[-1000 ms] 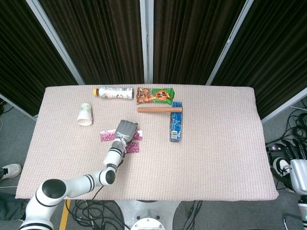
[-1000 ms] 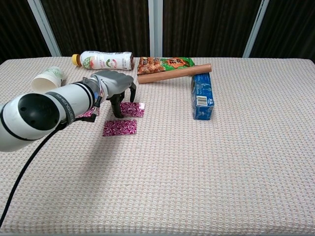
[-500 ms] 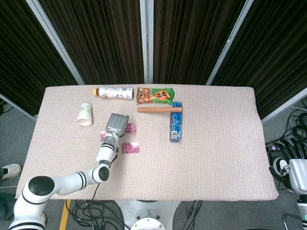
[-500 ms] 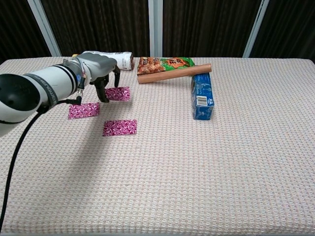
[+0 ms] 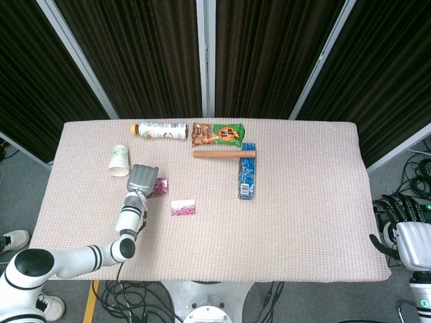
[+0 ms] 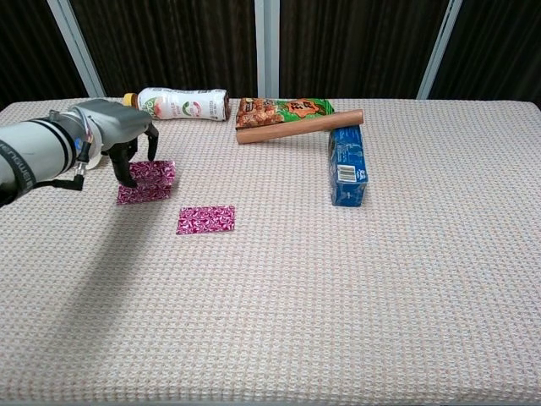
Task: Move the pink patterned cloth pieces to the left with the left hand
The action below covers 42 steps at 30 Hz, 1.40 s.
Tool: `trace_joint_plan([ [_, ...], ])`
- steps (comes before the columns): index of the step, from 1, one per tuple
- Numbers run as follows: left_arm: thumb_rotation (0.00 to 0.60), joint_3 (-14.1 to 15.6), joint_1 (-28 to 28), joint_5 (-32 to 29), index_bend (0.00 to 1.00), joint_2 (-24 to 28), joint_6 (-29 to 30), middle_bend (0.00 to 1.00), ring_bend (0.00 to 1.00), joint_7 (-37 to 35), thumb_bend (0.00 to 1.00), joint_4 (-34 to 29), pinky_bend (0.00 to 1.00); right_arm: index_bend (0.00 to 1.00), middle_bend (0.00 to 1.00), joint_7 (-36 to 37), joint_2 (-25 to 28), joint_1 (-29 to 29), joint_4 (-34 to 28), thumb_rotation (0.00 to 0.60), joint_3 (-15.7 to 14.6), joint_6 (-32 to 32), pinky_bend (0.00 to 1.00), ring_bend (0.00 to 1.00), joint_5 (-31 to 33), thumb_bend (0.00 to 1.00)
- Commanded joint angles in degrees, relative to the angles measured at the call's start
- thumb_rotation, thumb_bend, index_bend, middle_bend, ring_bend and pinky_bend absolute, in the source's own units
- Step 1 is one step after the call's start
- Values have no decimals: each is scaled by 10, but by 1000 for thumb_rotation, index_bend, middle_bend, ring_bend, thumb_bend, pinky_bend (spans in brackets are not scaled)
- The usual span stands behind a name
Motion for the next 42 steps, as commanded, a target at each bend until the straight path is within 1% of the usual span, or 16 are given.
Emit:
trace_joint_plan([
  [1,600,9,6,7,445,1,-1,880,831,-2,263,3,882,210,136,0,-1,0,0,596,0,0,0,1,0,139],
  [3,600,12,9,10,445,-1,-2,880,830,-4,263,8,882,210,136,0,-1,0,0,596,-1,0,0,1,0,139],
  [12,600,4,12,-2,440,-13,-8,879,830,-9,263,21,882,208,137,-6,0,0,-3,599,-1,0,0,1,2,139],
  [16,600,-1,10,-17,439,-15,-10,879,830,-3,264,19,882,209,138,-7,0,0,-3,599,-1,0,0,1,4,139],
  [28,600,-4,3,-36,428,-28,-13,878,830,17,263,38,882,209,137,-3,0,-2,1,599,-1,-1,0,1,8,139],
  [42,600,-6,-2,-53,412,-36,-9,876,830,38,262,42,882,209,137,-1,0,-1,5,598,-1,-5,0,1,12,138],
])
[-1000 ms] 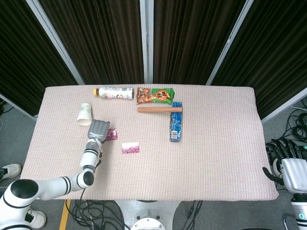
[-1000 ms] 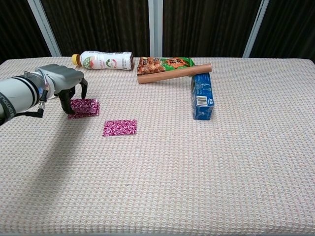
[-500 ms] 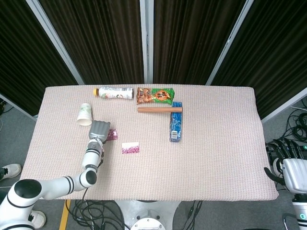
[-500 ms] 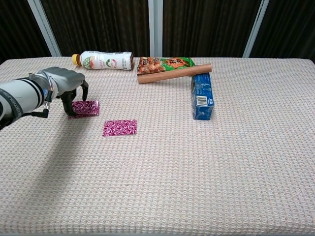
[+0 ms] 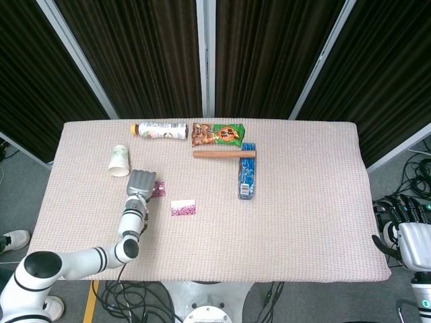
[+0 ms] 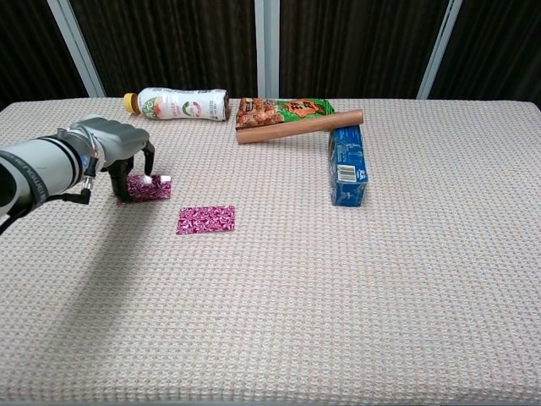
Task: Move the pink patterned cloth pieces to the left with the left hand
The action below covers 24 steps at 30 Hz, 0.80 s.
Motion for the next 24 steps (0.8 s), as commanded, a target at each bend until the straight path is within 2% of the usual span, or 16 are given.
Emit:
trace_joint_plan([
  [1,600,1,0,-3,412,-1,1,876,830,5,262,2,882,209,138,0,0,1,0,598,0,-1,0,1,0,139],
  [19,600,-4,-1,-12,373,-3,7,873,830,16,245,-6,882,209,139,1,1,0,0,600,-1,0,0,0,0,136],
  [24,600,-4,-1,24,358,14,18,872,830,2,244,-43,882,209,138,1,1,1,1,597,0,-2,0,1,1,139],
])
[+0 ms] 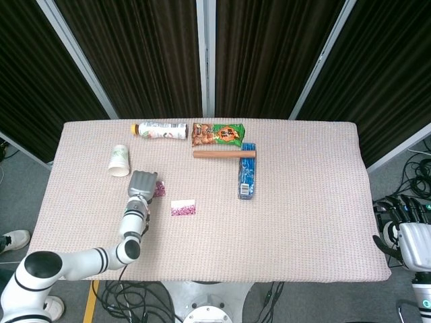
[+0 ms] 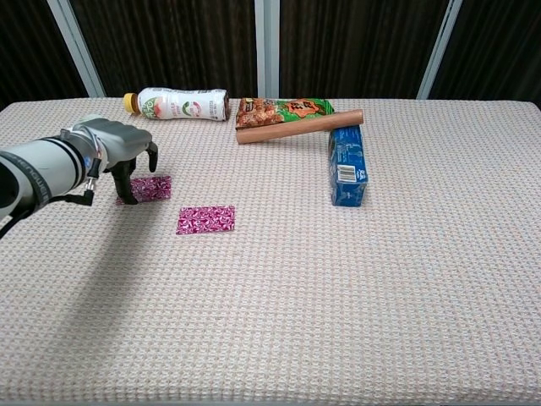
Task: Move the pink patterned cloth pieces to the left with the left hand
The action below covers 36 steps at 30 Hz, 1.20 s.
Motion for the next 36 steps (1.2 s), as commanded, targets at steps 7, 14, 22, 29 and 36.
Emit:
trace_joint_plan([
  [7,600,25,2,90,358,44,25,872,830,-15,244,-129,882,208,139,-2,-3,4,0,600,0,-4,0,0,-1,136],
  [14,600,42,-5,77,366,29,32,872,830,6,244,-160,882,208,139,-1,-2,1,0,600,0,-1,0,0,-1,137],
  [22,600,35,-17,37,366,7,34,873,830,13,244,-155,882,207,139,2,-3,0,2,599,0,-2,0,1,2,140],
  [29,600,18,-35,-7,366,-13,40,873,830,28,242,-140,882,207,139,3,-3,1,4,599,0,-4,0,0,3,138],
  [36,600,10,-46,-37,366,-29,40,873,830,40,242,-115,882,206,138,7,-1,-2,7,600,0,-2,0,1,8,138],
])
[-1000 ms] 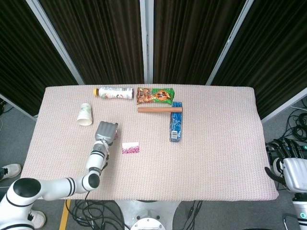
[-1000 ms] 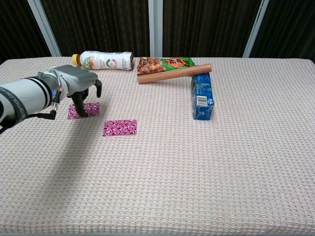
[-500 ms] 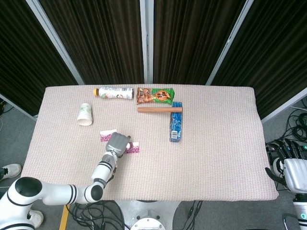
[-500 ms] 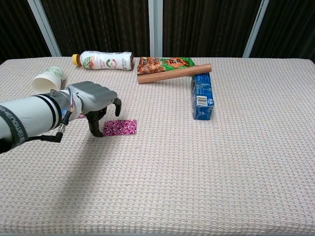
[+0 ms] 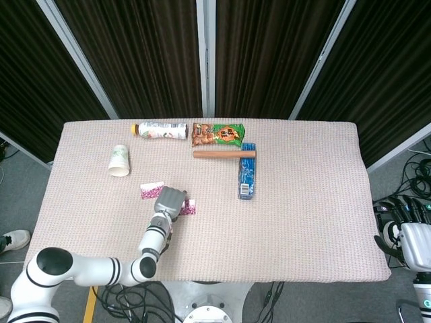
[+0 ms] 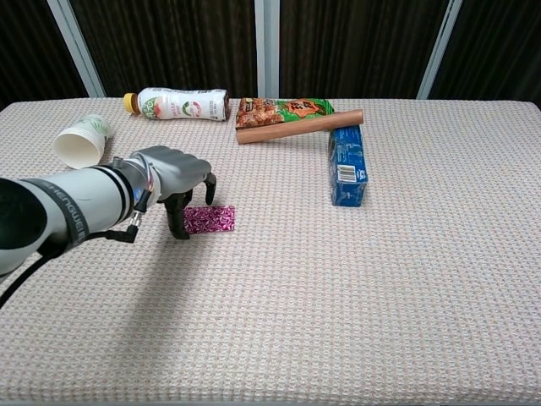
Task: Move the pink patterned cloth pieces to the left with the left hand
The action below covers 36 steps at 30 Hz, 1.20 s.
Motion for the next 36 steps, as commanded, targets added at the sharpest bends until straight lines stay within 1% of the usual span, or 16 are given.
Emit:
trace_joint_plan([
  [1,600,-4,-4,-10,366,-5,-2,873,830,4,242,7,882,206,138,2,0,-1,2,598,0,-1,0,1,1,139],
  [7,600,-5,-10,-15,366,-10,-4,873,830,7,242,11,883,205,138,5,-1,1,6,599,0,-3,0,1,2,138],
  [14,600,1,-13,-1,366,-9,-1,873,830,7,243,-8,882,206,138,5,-2,1,8,598,0,-7,0,1,4,137],
  [20,600,-1,-18,-7,369,-16,-1,876,830,7,242,5,883,206,138,5,0,0,7,595,1,-5,0,1,5,139],
  [25,600,-1,-16,-2,428,-22,0,883,831,0,242,17,884,205,138,5,1,-1,6,595,1,-4,0,1,6,137],
  [31,600,1,-14,4,438,-24,1,884,831,-2,242,20,884,205,139,5,0,-1,6,600,1,-5,0,1,5,138],
  [36,600,0,-13,11,472,-18,6,886,831,-4,243,13,884,204,138,4,1,-1,5,596,1,-3,0,1,4,139],
])
